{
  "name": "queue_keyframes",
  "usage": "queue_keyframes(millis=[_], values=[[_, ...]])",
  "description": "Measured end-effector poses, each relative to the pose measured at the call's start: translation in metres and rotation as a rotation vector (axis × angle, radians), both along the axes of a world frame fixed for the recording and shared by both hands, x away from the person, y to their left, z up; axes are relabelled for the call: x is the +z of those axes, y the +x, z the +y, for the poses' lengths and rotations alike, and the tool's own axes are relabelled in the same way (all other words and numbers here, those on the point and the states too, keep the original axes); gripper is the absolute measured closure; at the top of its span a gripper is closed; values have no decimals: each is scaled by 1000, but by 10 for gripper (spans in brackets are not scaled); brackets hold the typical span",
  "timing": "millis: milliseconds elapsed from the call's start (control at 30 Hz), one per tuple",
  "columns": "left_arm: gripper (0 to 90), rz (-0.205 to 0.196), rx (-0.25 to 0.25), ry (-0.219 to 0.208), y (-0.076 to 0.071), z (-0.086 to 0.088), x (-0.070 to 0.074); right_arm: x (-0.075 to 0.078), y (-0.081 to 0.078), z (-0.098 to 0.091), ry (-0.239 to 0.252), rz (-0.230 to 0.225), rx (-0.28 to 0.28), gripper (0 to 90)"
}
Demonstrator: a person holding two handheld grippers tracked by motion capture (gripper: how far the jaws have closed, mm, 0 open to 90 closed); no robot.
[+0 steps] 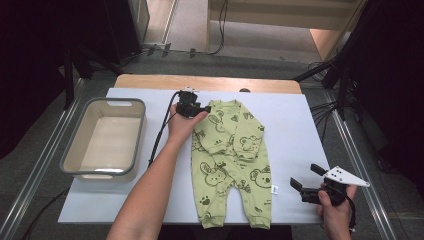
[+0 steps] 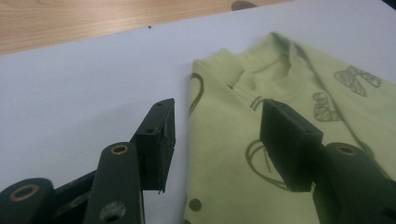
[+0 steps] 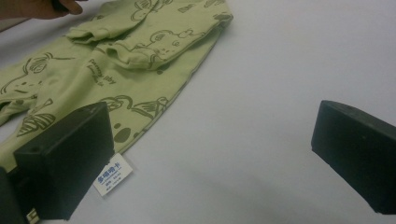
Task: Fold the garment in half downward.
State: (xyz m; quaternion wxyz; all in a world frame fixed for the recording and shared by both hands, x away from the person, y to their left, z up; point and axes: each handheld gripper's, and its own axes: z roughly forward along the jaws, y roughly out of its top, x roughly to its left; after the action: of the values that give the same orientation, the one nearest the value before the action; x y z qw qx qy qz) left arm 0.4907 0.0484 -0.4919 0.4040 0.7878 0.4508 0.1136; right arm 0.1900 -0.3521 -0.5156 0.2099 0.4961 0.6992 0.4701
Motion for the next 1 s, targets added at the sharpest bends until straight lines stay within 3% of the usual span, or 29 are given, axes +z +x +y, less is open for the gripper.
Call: queue_keyframes(millis=[167,300,400,500,633,767,867,1000], values=[[449,27,-12,54,8,-7,-7,-1,1,-1,2,-1,2,0],[473,29,4,43,13,-8,-9,-1,1,0,-1,-1,6,0],[484,8,3,39,14,-11,-9,-1,2,0,1,2,2,0],[501,34,8,53,18,-14,-12,-1,2,0,-2,3,3,0],[513,42,5,42,19,-14,-14,-1,2,0,-1,5,3,0],[608,50,-19,39,18,-15,-14,-2,4,2,-11,14,5,0],[683,65,-15,19,18,-15,-15,-2,6,5,-23,14,8,0],[782,57,-16,28,18,-16,-14,-1,9,8,-24,20,11,0]])
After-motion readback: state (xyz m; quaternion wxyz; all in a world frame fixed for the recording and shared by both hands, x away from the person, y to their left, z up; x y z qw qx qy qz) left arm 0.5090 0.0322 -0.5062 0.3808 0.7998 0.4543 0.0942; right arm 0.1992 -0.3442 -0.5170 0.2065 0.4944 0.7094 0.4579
